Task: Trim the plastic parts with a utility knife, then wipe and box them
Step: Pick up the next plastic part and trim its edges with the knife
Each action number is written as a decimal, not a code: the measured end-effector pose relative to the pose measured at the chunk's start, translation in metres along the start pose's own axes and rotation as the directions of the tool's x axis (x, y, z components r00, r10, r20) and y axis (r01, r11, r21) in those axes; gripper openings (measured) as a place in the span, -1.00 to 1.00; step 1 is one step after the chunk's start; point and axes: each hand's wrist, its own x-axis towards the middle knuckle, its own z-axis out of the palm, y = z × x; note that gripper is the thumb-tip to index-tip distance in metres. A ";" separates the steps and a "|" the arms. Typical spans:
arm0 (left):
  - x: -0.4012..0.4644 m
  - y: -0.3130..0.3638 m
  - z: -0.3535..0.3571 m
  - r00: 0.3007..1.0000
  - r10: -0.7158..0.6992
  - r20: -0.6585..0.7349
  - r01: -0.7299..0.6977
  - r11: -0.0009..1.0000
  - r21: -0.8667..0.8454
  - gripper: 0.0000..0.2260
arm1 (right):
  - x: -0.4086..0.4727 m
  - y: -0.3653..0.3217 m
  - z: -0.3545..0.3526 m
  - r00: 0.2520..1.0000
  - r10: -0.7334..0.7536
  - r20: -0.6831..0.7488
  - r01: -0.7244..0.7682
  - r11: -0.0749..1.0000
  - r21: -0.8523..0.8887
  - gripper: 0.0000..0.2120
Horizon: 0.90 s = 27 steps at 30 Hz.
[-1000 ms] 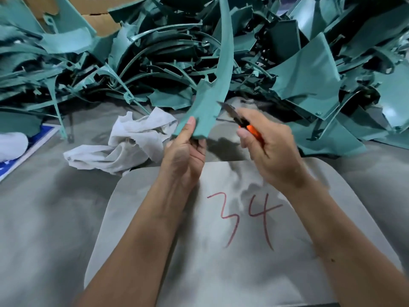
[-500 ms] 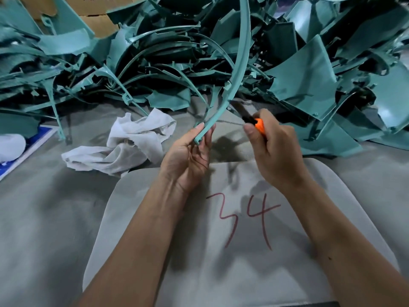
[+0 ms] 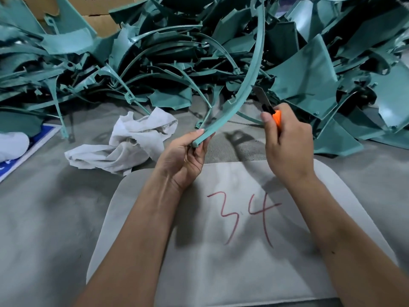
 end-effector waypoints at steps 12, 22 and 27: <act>0.001 -0.003 0.001 0.997 0.067 -0.024 -0.069 0.994 -0.080 -0.88 | -0.011 -0.021 0.001 0.970 -0.214 0.120 0.190 0.965 0.182 -0.76; -0.007 0.002 0.004 0.998 -0.042 0.036 0.044 0.998 -0.039 -0.80 | -0.012 -0.020 0.003 0.941 -0.265 0.209 0.254 0.964 0.077 -0.71; -0.008 0.013 -0.006 0.999 -0.009 0.044 0.006 0.997 0.083 -0.80 | -0.002 -0.008 -0.004 0.986 -0.144 0.082 0.138 0.987 0.083 -0.68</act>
